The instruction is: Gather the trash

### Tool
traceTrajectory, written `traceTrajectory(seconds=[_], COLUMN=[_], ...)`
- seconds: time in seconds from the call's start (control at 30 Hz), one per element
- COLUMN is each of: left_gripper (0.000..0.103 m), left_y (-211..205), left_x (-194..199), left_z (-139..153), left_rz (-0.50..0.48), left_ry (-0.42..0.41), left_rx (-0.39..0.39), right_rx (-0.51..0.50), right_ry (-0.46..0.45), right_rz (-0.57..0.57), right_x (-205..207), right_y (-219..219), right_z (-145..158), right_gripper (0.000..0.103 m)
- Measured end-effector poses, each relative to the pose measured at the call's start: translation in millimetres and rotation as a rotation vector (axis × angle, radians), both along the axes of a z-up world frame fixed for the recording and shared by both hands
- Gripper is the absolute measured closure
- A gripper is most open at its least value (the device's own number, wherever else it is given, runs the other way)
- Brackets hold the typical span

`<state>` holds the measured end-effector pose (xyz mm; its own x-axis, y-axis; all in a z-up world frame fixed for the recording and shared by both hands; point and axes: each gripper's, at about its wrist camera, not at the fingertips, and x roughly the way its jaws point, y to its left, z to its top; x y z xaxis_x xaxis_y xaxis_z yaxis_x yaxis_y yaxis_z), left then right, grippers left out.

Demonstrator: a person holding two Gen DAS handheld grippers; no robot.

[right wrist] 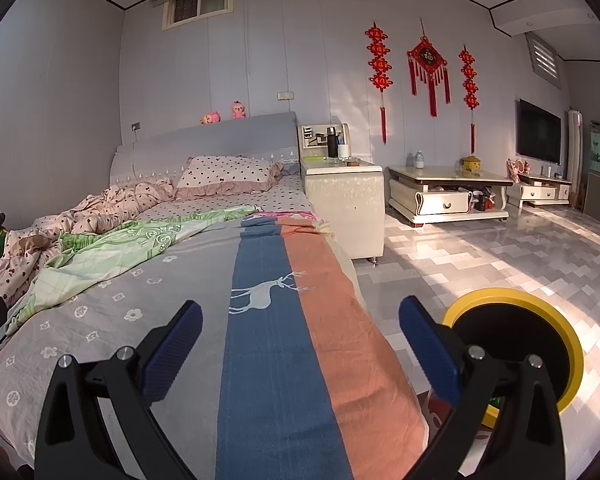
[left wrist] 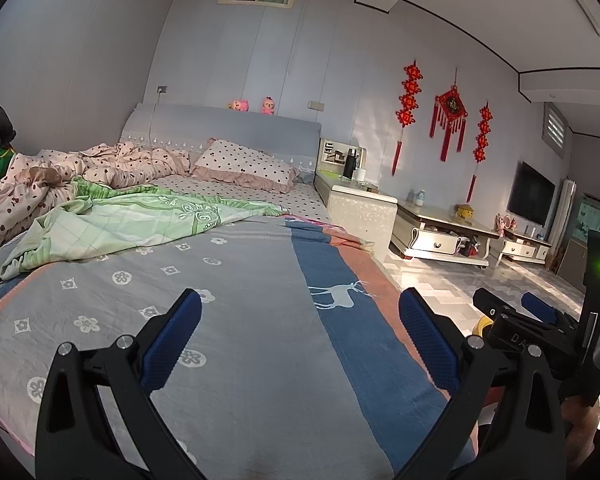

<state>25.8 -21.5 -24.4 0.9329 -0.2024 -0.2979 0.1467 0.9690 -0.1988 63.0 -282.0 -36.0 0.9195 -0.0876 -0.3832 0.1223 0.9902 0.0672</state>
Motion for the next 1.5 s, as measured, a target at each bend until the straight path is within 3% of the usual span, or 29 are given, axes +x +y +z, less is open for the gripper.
traceTrajectory(seconds=[1.5], left_gripper=[0.008], left_y=[2.1], left_x=[6.9], left_z=[-2.3], left_rz=[-0.012], left_ry=[0.012], left_rx=[0.002], right_rx=[0.025], right_ry=[0.023], right_rz=[-0.011], right_x=[5.0], right_y=[-0.8], right_z=[-7.7], right_gripper=[0.008])
